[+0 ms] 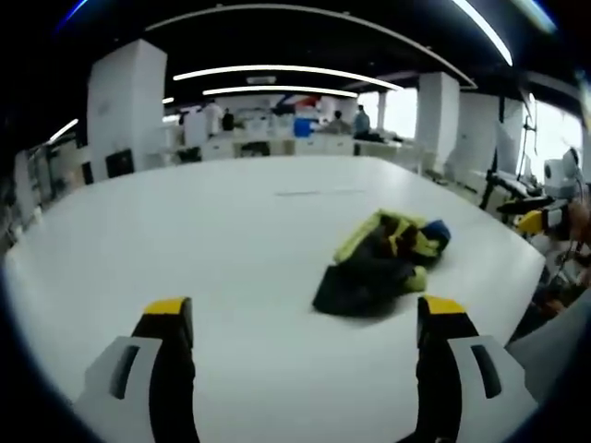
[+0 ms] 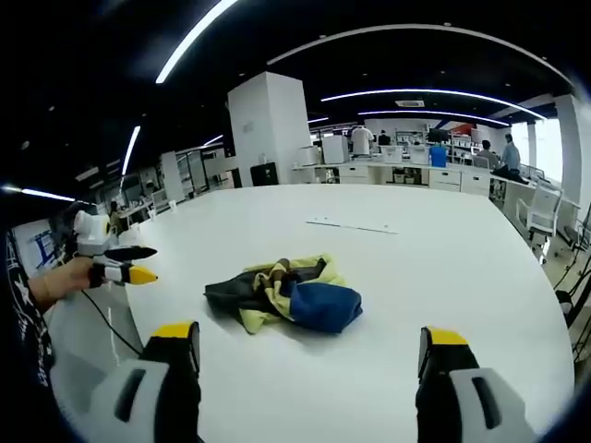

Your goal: Fold the garment on the visible template until the final outline fits inside the template.

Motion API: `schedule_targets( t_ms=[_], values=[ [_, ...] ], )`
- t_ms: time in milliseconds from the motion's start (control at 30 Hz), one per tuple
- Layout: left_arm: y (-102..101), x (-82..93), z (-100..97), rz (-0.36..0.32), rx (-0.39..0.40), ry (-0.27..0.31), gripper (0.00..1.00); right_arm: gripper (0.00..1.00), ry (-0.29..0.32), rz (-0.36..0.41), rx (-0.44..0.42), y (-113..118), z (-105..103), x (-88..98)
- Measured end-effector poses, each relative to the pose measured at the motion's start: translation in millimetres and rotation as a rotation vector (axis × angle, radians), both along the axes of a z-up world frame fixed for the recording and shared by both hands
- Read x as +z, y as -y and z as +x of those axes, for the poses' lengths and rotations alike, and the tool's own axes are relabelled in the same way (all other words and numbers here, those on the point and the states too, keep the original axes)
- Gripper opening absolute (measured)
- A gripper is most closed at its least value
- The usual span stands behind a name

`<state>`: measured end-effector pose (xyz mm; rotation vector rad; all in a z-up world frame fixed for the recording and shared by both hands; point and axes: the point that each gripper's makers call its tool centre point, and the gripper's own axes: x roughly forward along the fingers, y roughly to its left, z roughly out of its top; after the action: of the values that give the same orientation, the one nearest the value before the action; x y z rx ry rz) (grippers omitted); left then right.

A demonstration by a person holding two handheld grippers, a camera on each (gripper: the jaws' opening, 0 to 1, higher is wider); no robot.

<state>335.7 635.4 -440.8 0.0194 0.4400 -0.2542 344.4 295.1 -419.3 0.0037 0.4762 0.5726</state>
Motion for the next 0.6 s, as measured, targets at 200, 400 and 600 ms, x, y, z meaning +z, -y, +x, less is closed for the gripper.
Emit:
schedule_targets(
  t_ms=[200,400,600],
  values=[
    [-0.8,-0.4,-0.2,0.000,0.003,-0.003,0.97,0.99,-0.002,-0.002,0.003,-0.3,0.2,-0.8],
    [-1.7,-1.2,-0.3,-0.002,0.004,-0.007,0.97,0.99,-0.004,-0.001,0.004,-0.6,0.2,-1.1],
    [-1.4,-2.9,-0.5,-0.003,0.003,-0.014,0.97,0.99,-0.003,0.007,-0.001,0.3,1.6,-1.2]
  ],
)
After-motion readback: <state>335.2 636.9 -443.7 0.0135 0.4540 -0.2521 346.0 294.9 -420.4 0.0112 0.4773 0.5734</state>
